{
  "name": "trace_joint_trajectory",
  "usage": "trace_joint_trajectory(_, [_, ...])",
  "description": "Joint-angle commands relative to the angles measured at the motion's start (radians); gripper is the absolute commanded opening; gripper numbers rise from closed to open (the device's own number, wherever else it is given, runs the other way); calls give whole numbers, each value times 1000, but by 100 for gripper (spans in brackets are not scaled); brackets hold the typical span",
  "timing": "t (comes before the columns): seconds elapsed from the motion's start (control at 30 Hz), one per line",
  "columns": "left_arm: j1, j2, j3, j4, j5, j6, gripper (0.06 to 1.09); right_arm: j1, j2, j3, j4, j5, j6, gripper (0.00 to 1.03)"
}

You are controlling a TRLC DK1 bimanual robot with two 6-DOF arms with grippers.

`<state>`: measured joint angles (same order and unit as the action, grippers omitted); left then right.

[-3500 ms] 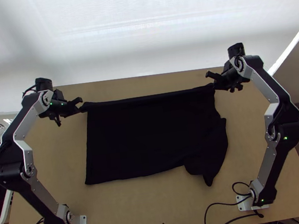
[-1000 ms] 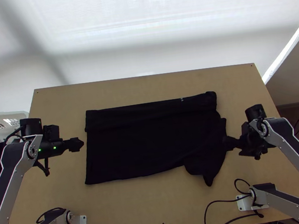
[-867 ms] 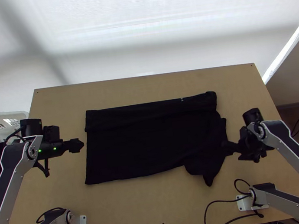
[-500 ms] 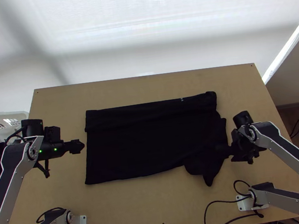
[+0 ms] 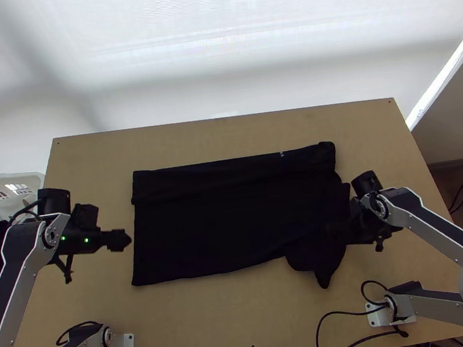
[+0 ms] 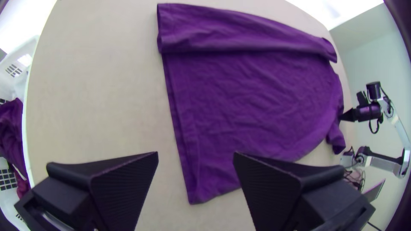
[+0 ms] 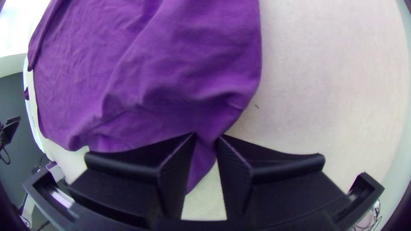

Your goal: Fold the t-shirt

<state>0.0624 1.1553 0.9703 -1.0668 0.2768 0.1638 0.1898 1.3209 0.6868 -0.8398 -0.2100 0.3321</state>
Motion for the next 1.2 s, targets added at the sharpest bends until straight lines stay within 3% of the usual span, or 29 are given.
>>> trace_joint_trajectory(0.0, [-4, -12, -16, -79, -21, 121, 92, 20, 11, -9, 10, -6, 18, 3])
trace_joint_trajectory(0.17, [-3, -26, -10, -211, -30, 241, 92, 20, -19, -3, 5, -6, 18, 3])
trace_joint_trajectory(0.4, [-30, -25, -62, -266, -28, 272, 92, 7, -61, -10, -4, -6, 15, 3])
trace_joint_trajectory(0.67, [-153, 32, -179, -111, -125, 226, 92, 7, -91, 0, -7, -6, 16, 3])
trace_joint_trajectory(0.9, [-171, 96, -206, -27, -140, 223, 91, 3, -100, 11, -16, -6, 16, 3])
trace_joint_trajectory(0.93, [-176, 106, -211, -25, -145, 224, 90, 2, -100, 14, -18, -6, 16, 3])
trace_joint_trajectory(1.0, [-180, 115, -220, -5, -157, 226, 78, 2, -101, 16, -18, -6, 16, 3])
trace_joint_trajectory(1.17, [-210, 124, -234, -10, -157, 223, 77, 2, -101, 16, -19, -6, 16, 3])
